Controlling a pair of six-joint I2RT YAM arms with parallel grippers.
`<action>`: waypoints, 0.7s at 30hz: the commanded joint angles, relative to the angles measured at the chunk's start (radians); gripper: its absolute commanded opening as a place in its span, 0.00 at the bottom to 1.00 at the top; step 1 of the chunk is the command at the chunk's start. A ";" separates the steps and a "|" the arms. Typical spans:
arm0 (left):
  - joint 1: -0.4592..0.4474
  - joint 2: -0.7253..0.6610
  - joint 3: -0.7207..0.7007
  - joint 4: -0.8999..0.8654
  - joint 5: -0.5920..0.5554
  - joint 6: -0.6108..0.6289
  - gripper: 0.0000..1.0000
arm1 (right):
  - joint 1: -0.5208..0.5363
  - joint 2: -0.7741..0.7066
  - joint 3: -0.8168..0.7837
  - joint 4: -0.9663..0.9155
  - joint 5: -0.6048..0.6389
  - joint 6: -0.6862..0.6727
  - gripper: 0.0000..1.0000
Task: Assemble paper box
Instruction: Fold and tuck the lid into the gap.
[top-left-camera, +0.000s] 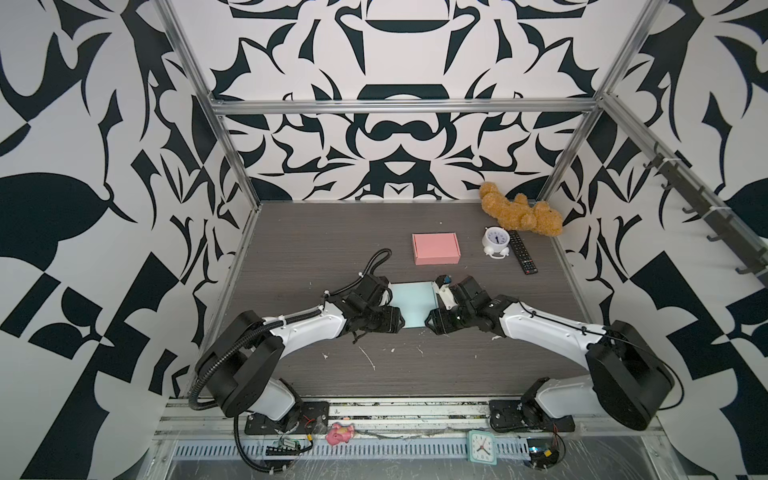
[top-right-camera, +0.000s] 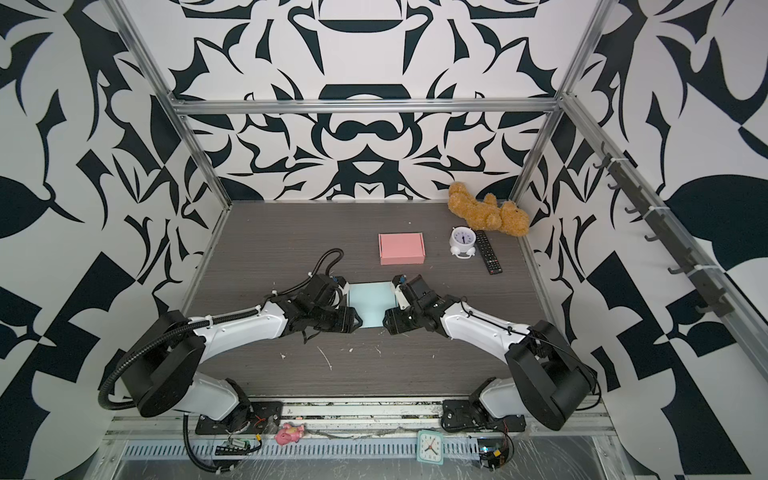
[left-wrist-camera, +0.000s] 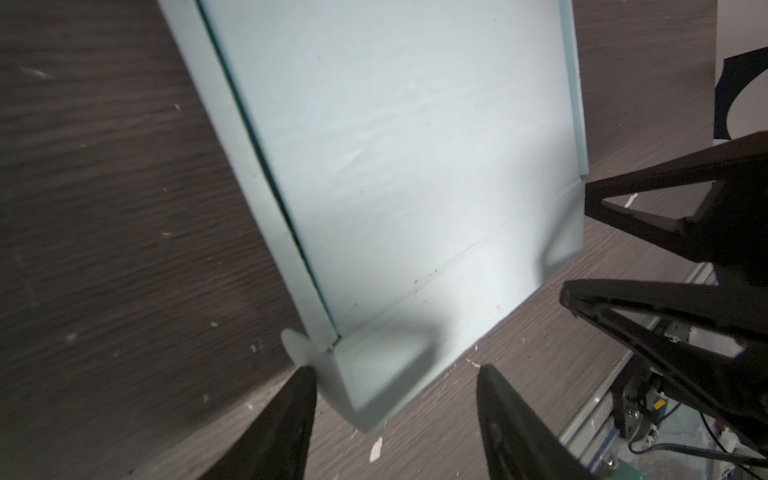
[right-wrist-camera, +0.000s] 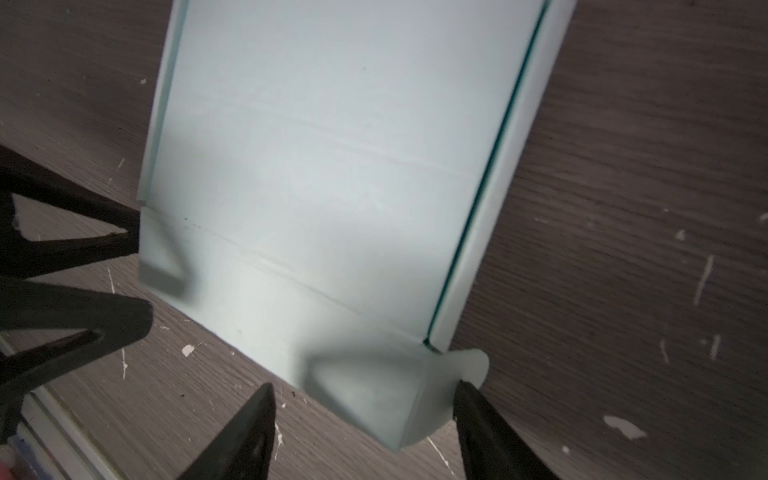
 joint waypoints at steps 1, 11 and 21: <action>-0.009 0.009 0.019 0.013 0.003 -0.013 0.64 | 0.012 -0.006 0.001 0.016 -0.010 0.014 0.70; -0.016 0.004 0.018 0.016 0.000 -0.020 0.64 | 0.028 -0.005 0.001 0.045 -0.021 0.027 0.76; -0.024 0.002 0.018 0.021 -0.002 -0.023 0.64 | 0.037 -0.017 -0.005 0.038 -0.014 0.035 0.77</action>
